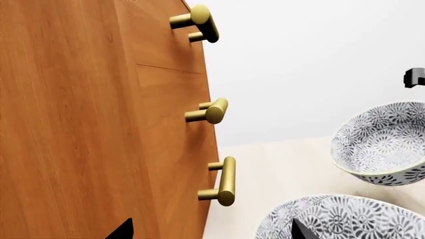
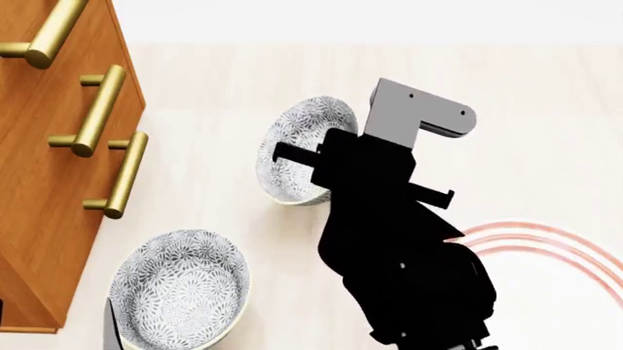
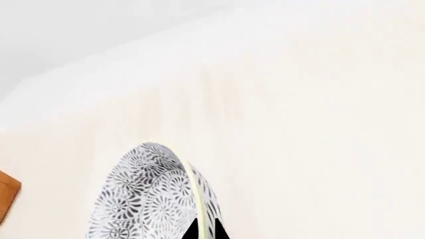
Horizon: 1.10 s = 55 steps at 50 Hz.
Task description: Pick up the bowl and put it in the front on the plate.
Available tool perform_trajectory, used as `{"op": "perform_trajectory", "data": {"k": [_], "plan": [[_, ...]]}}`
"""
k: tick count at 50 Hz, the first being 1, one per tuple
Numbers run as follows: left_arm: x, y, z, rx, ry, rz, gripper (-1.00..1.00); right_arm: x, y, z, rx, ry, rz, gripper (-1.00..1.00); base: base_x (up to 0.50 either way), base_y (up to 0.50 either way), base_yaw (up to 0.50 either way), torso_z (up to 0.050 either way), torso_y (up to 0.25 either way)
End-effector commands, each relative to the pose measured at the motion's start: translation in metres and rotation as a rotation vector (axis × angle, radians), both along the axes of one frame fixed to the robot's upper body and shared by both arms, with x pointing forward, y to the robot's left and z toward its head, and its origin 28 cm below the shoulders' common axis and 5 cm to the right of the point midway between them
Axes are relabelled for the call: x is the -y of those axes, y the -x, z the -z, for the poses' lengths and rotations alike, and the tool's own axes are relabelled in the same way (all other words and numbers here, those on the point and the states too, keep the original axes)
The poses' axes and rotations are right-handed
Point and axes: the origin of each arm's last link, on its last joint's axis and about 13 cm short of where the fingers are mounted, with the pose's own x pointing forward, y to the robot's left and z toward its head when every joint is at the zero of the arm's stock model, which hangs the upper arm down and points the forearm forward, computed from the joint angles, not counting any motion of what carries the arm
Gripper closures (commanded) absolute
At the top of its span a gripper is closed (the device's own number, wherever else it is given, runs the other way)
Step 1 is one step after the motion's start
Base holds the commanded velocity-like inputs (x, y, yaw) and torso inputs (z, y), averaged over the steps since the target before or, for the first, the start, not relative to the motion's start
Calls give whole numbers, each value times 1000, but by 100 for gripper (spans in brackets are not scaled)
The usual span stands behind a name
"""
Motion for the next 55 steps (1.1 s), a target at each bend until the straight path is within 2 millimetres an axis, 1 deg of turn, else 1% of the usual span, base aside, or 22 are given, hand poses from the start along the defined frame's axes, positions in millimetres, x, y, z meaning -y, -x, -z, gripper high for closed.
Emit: {"op": "perform_trajectory", "data": {"k": [1,5,10,16,17,20,33,37,39,46,55], "plan": [[0,-1,0,4,-4,0,-100,9,9,-37,223,25,22,100,0,0,0,0,0],[1,-1,0,4,-5,2,-100,14,14,-48,264,19,34,100,0,0,0,0,0],[1,0,0,2,-4,3,-100,25,27,-62,323,11,32,100,0,0,0,0,0],[1,0,1,2,-4,5,-100,39,43,-70,359,8,29,100,0,0,0,0,0],[1,0,1,0,-4,5,-100,44,47,-72,368,6,31,100,0,0,0,0,0],[1,0,1,-2,-3,5,-100,53,52,-75,382,8,47,100,0,0,0,0,0],[2,1,3,-16,7,13,-100,80,72,-75,412,23,95,100,0,0,0,0,0],[3,1,4,-19,8,14,-100,84,75,-76,418,26,101,100,0,0,0,0,0],[3,1,4,-20,8,15,-100,86,81,-74,418,27,94,100,0,0,0,0,0],[3,0,4,-21,9,15,-100,93,91,-74,415,30,75,100,0,0,0,0,0],[3,0,4,-23,10,12,-100,108,118,-67,399,57,59,100,0,0,0,0,0]]}}
